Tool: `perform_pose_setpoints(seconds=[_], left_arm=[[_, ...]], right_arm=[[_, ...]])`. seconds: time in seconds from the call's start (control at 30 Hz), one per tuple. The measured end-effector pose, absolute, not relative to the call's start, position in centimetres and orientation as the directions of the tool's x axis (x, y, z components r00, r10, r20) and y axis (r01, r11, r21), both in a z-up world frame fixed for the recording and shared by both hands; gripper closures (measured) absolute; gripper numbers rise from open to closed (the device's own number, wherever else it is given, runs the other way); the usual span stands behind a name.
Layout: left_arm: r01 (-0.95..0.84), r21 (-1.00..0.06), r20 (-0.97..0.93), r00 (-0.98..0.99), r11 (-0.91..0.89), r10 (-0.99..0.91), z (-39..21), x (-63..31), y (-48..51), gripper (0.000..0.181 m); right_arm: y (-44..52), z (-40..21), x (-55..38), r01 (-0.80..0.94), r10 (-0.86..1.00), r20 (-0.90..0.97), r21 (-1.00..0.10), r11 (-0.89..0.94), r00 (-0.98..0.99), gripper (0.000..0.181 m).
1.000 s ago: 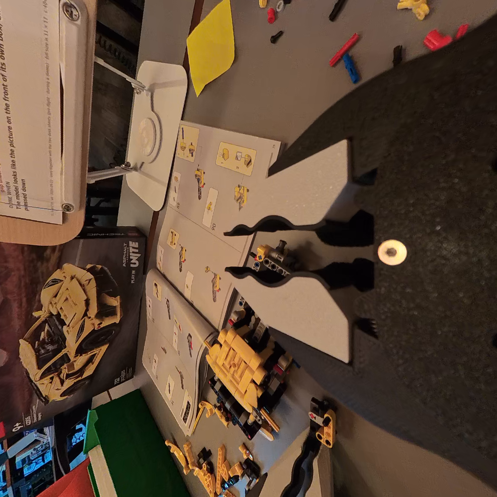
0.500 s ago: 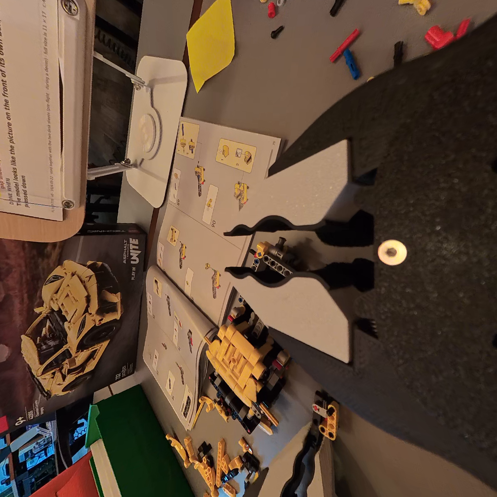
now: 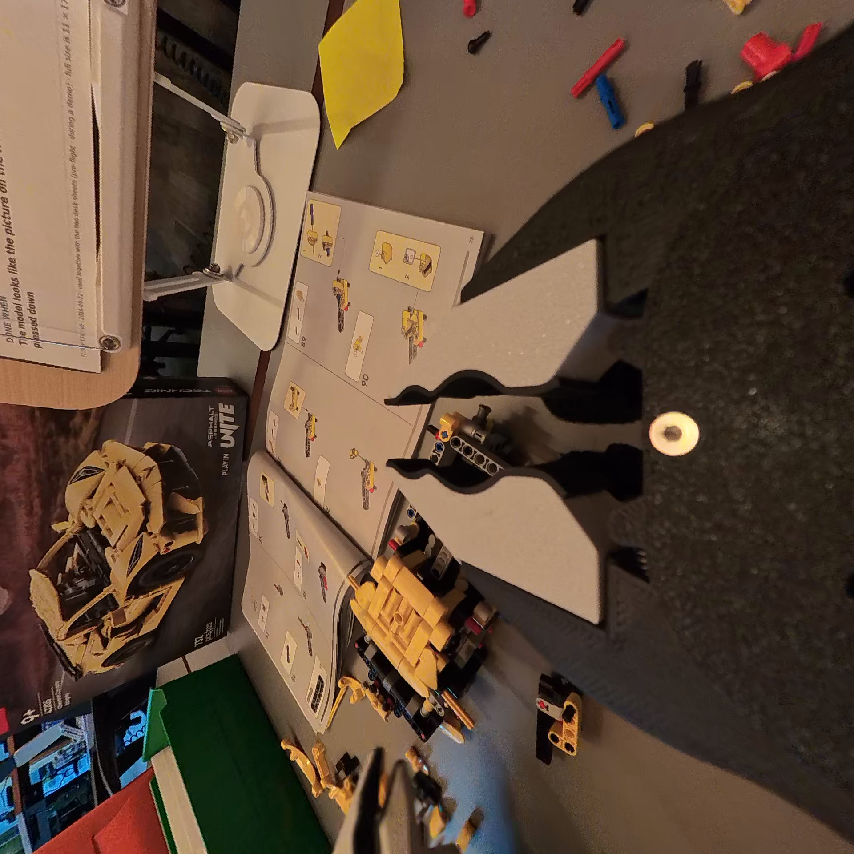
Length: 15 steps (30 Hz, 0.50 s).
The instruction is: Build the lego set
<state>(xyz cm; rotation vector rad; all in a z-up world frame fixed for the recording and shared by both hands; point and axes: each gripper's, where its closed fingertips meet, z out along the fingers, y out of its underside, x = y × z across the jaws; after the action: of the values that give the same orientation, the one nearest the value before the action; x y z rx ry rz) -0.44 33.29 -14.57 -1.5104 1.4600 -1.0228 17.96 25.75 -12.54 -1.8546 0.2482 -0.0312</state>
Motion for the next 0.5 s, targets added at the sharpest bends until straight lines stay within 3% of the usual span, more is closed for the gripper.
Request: perform_pose_setpoints(seconds=[0.1, 0.33, 0.5], left_arm=[[-0.327, -0.941, 0.044, 0.138, -0.087, -0.989, -13.8, -1.2, 36.0, 0.164], [-0.260, -0.956, 0.078, 0.224, -0.137, -0.971, -12.4, -3.0, 38.9, 0.165], [-0.487, -0.863, -0.041, 0.330, -0.132, -0.943, -12.3, -12.0, 45.6, 0.164]], right_arm=[[25.9, -12.7, 17.7, -0.153, -0.177, -0.106, -0.948, -0.280, 0.979, 0.160], [25.9, -12.8, 17.6, -0.141, -0.177, -0.092, -0.948, -0.286, 0.980, 0.160], [25.8, -12.5, 17.5, -0.150, -0.173, -0.105, -0.949, -0.278, 0.979, 0.160]])
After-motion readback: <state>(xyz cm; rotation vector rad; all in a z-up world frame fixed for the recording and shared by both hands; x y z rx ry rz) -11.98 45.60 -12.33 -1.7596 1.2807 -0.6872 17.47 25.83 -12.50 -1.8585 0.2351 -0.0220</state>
